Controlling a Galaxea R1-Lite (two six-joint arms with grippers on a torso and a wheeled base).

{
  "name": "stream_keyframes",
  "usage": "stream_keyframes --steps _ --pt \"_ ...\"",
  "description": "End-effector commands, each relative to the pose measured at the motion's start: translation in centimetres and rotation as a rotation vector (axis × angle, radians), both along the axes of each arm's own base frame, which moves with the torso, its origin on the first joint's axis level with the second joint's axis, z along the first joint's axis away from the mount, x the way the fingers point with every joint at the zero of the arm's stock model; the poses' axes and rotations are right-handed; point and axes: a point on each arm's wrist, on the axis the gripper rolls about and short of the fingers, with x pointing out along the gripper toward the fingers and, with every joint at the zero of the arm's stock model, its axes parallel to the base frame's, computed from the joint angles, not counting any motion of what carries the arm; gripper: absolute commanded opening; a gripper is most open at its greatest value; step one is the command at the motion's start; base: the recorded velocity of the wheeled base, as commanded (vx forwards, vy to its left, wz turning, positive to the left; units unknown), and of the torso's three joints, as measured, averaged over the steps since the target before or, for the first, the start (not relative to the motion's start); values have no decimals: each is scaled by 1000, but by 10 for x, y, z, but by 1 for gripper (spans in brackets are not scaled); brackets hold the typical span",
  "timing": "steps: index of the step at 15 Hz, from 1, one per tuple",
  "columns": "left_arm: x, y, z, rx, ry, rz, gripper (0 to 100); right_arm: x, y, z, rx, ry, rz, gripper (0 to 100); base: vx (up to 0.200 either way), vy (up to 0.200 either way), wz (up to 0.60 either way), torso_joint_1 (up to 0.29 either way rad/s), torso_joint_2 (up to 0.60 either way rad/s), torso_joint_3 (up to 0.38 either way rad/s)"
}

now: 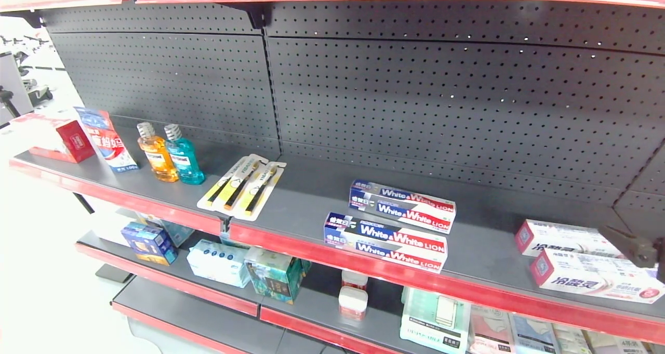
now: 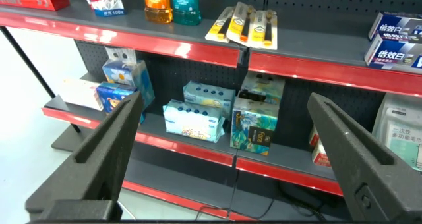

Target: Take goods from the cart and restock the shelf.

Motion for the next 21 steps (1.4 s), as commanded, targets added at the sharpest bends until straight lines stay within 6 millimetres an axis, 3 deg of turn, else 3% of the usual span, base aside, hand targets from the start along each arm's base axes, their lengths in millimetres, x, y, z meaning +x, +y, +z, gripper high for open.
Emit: stream_keyframes --steps 1,6,10,15,21 --pt "0 0 0 0 1 1 100 -48 -3 -14 -18 -102 -138 100 0 0 0 0 0 0" --pt "0 0 0 0 1 1 100 -88 2 -23 5 -176 -186 100 0 0 0 0 0 0" --pt "0 0 0 0 1 1 100 -92 4 -18 4 -213 -161 100 0 0 0 0 0 0" --pt "0 0 0 0 1 1 100 -99 6 -30 -25 -213 -151 100 0 0 0 0 0 0" --pt "0 0 0 2 1 2 100 -100 6 -30 -36 -217 -146 100 0 0 0 0 0 0"
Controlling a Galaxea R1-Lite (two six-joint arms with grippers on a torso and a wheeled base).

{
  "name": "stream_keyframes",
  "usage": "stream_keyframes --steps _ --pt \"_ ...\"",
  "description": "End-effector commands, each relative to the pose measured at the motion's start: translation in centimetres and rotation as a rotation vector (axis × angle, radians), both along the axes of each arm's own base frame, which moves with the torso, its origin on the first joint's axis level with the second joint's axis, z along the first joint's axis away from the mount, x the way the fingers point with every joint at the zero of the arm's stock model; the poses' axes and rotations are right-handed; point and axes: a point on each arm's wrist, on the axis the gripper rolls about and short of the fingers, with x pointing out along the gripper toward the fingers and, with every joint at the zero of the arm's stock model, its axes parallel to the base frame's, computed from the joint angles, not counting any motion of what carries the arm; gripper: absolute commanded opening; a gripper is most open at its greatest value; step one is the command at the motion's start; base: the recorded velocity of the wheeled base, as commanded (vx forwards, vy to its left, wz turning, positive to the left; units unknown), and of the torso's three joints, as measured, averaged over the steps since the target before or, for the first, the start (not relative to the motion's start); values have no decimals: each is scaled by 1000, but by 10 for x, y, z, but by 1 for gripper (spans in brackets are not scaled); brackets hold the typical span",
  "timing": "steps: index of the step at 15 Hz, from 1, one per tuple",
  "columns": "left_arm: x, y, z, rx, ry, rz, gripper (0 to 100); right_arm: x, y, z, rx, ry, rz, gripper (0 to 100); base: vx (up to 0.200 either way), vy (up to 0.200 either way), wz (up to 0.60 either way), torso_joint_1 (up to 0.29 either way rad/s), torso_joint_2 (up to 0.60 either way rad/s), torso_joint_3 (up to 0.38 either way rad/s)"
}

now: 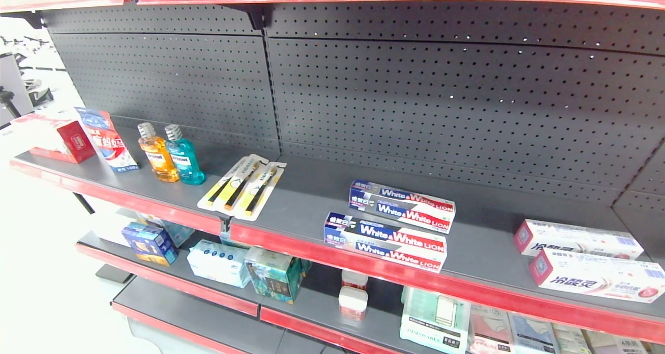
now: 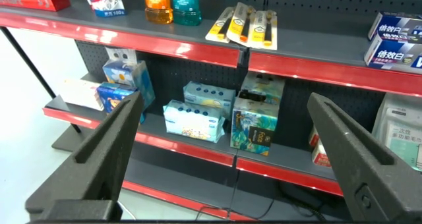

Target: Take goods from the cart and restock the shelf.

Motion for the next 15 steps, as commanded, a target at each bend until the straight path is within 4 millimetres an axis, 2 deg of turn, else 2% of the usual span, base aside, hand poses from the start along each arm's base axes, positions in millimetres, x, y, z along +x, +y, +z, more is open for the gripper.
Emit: stream_keyframes --steps 1,11,15 --pt "0 0 0 1 1 0 100 0 0 0 1 1 0 100 0 0 0 0 0 0" --pt "0 0 0 1 1 0 100 0 0 -5 3 15 8 100 0 0 -600 4 2 1" --pt "0 0 0 1 1 0 100 0 2 -18 20 46 67 100 0 0 0 0 0 0"
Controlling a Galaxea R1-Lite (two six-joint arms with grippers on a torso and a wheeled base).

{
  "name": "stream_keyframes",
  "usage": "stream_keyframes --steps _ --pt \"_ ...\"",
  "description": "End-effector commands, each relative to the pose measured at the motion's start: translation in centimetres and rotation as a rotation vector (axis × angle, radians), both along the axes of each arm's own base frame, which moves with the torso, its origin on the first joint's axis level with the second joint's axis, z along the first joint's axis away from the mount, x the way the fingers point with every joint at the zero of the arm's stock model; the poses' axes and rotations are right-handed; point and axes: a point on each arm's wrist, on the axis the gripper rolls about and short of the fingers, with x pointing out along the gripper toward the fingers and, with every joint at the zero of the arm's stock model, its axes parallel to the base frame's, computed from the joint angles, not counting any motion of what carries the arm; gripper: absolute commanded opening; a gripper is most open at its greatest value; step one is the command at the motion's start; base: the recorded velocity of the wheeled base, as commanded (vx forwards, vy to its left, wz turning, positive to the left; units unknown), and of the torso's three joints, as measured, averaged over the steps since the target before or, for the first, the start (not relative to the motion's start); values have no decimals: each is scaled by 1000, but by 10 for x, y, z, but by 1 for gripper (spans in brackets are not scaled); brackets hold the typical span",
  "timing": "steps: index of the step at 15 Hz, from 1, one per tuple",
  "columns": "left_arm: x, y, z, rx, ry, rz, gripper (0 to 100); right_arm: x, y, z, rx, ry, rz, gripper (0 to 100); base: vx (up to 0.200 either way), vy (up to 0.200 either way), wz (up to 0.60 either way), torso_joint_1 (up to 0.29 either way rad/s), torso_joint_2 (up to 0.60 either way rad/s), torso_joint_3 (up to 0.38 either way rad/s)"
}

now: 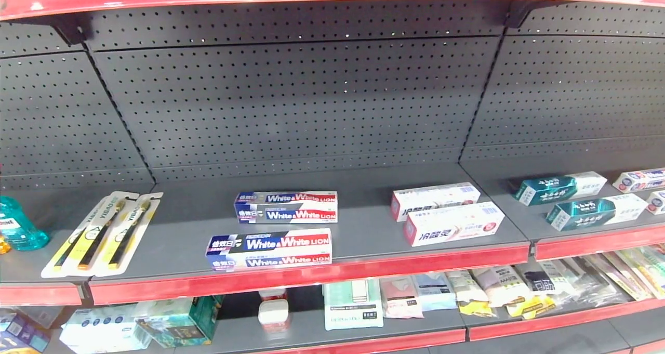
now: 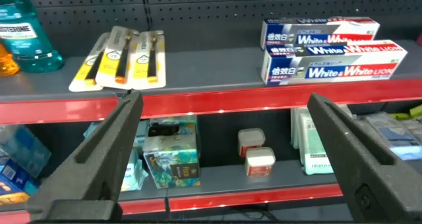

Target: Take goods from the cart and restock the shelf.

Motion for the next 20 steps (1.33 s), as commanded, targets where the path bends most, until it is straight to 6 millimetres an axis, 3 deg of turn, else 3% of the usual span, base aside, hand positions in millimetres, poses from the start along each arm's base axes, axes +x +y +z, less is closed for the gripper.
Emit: stream_keyframes --steps 1,2,3,7,12,13,18,20 --pt "0 0 0 0 1 1 100 -4 3 -10 16 -1 77 100 0 0 0 0 0 0" --pt "0 0 0 2 1 -1 100 -7 4 -15 23 -8 113 100 0 0 0 0 0 0" --pt "0 0 0 3 2 -2 100 -16 7 -32 31 -32 159 100 0 0 0 0 0 0" --pt "0 0 0 3 2 -1 100 -35 10 -63 66 -88 155 100 0 0 0 0 0 0" --pt "3 0 1 3 41 -1 100 -34 10 -66 176 -68 120 100 0 0 0 0 0 0" --pt "3 0 1 3 39 2 100 -35 8 -72 229 -22 30 100 0 0 0 0 0 0" --pt "3 0 1 4 47 2 100 -35 8 -71 229 -41 32 100 0 0 0 0 0 0" --pt "0 0 10 6 -4 -19 100 -33 6 -70 235 -3 131 100 0 0 0 0 0 0"
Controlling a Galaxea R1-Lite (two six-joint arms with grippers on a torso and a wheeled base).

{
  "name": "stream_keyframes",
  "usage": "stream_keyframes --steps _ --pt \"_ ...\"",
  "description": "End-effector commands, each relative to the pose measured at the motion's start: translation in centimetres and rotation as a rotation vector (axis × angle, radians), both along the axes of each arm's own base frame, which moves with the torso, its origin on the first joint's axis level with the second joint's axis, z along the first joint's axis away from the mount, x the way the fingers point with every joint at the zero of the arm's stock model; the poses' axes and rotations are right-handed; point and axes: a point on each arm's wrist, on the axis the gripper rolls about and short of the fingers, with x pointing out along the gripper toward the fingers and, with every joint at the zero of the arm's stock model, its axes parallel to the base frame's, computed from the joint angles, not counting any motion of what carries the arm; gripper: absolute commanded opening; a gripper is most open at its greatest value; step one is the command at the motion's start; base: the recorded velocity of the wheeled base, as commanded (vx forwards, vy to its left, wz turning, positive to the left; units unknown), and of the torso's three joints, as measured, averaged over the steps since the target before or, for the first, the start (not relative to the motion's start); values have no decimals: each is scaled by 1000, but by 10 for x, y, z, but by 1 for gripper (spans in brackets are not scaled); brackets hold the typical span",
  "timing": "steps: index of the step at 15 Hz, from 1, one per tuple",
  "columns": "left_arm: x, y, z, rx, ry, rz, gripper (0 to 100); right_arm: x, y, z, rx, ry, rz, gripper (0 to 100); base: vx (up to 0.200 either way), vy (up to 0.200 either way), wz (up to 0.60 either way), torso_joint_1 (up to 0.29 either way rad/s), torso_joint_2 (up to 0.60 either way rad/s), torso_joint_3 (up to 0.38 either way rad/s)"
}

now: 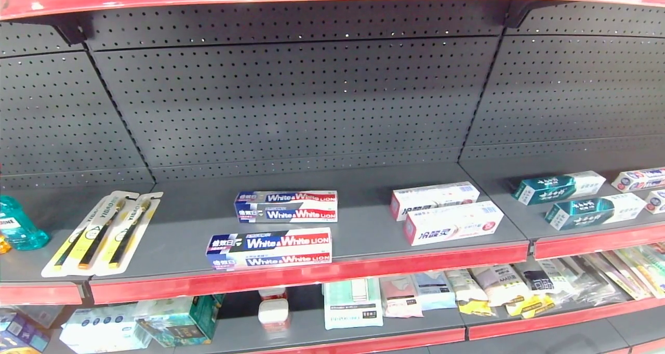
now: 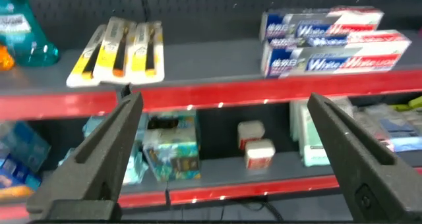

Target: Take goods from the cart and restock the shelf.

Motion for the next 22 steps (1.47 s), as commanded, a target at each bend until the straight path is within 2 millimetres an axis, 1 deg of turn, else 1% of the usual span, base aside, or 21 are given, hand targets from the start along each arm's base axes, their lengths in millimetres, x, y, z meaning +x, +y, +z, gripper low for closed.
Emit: stream_keyframes --steps 1,2,3,6,8,9,10,12,13,17,20,22 --pt "6 0 47 -23 13 -68 100 0 -3 0 0 7 172 100 0 0 0 0 0 0" --pt "13 0 58 -38 35 -70 100 -2 -3 0 -3 -20 175 100 0 0 0 0 0 0" --pt "29 -1 82 -45 56 -88 100 -8 -3 -2 -14 -96 163 100 0 0 0 0 0 0" --pt "71 -3 96 -137 231 -59 100 -8 -3 -2 -13 -96 163 100 0 0 0 0 0 0" --pt "103 -1 103 -142 332 -12 100 -8 -3 -2 -13 -96 163 100 0 0 0 0 0 0" --pt "127 3 107 -148 395 30 100 -8 -3 -2 -13 -96 163 100 0 0 0 0 0 0" --pt "144 4 104 -152 457 34 100 -8 -3 -2 -13 -96 163 100 0 0 0 0 0 0" --pt "171 6 94 -146 557 42 100 -8 -3 -2 -13 -96 163 100 0 0 0 0 0 0" --pt "180 6 91 -143 591 47 100 -8 -3 -2 -13 -96 163 100 0 0 0 0 0 0" --pt "199 7 59 -76 766 66 100 -8 -3 -2 -13 -96 163 100 0 0 0 0 0 0" --pt "215 7 45 -59 795 53 100 -8 -3 -2 -13 -96 163 100 0 0 0 0 0 0" --pt "223 6 41 -44 779 41 100 -8 -3 -2 -13 -96 163 100 0 0 0 0 0 0"
